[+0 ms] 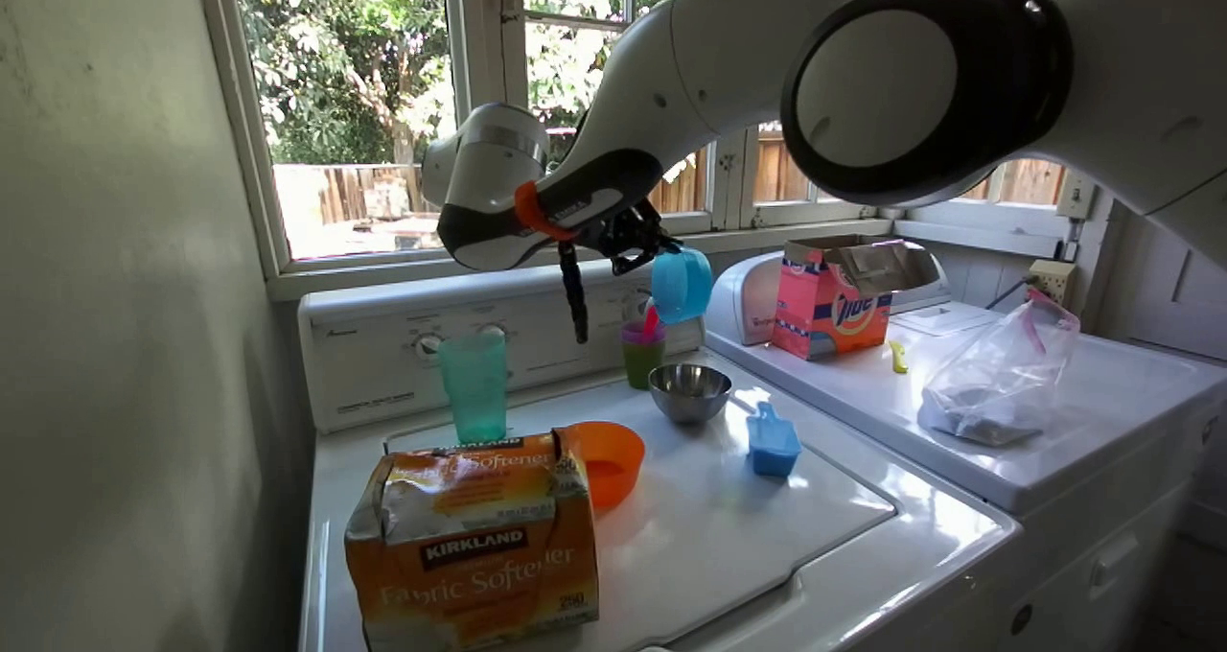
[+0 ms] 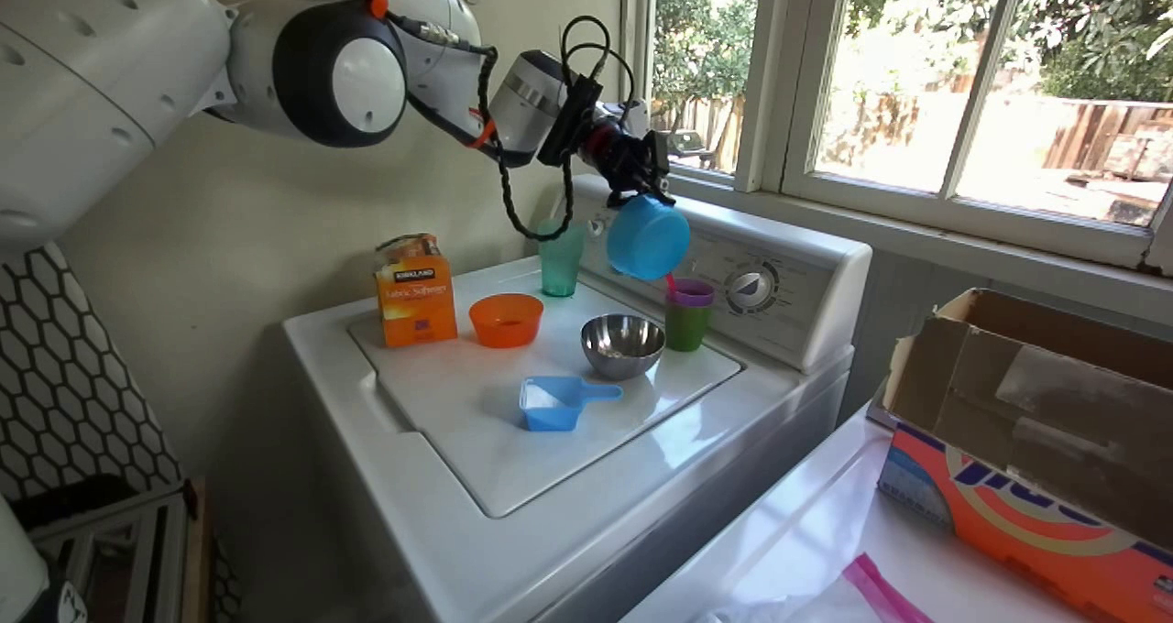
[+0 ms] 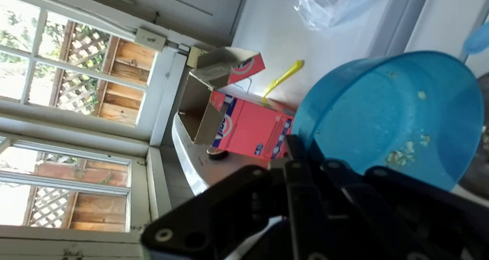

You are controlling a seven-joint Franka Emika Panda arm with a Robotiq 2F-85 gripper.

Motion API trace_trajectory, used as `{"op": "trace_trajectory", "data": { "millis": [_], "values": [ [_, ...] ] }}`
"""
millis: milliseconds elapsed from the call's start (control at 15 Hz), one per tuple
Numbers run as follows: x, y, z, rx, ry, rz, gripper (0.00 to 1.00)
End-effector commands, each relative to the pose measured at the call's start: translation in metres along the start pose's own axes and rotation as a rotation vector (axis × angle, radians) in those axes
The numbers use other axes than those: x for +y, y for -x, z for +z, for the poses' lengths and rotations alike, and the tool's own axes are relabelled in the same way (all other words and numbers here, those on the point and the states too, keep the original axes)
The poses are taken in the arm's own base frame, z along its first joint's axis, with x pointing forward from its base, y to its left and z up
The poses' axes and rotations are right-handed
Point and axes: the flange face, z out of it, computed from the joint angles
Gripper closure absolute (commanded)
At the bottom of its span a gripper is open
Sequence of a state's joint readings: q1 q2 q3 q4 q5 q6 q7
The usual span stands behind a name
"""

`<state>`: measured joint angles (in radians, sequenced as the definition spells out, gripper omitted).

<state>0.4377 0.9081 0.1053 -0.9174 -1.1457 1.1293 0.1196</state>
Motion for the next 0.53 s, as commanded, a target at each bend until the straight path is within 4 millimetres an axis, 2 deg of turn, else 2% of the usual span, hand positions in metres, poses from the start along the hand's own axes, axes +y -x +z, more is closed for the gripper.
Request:
{"op": "trace_trajectory", "data": {
  "millis": [0, 467],
  "values": [
    [0.0025, -0.0006, 0.0005, 0.153, -0.091, 0.093, 0.99],
    [-0.0054, -0.0035, -0.0092, 0.519, -0.219, 0.201, 0.99]
  ]
}}
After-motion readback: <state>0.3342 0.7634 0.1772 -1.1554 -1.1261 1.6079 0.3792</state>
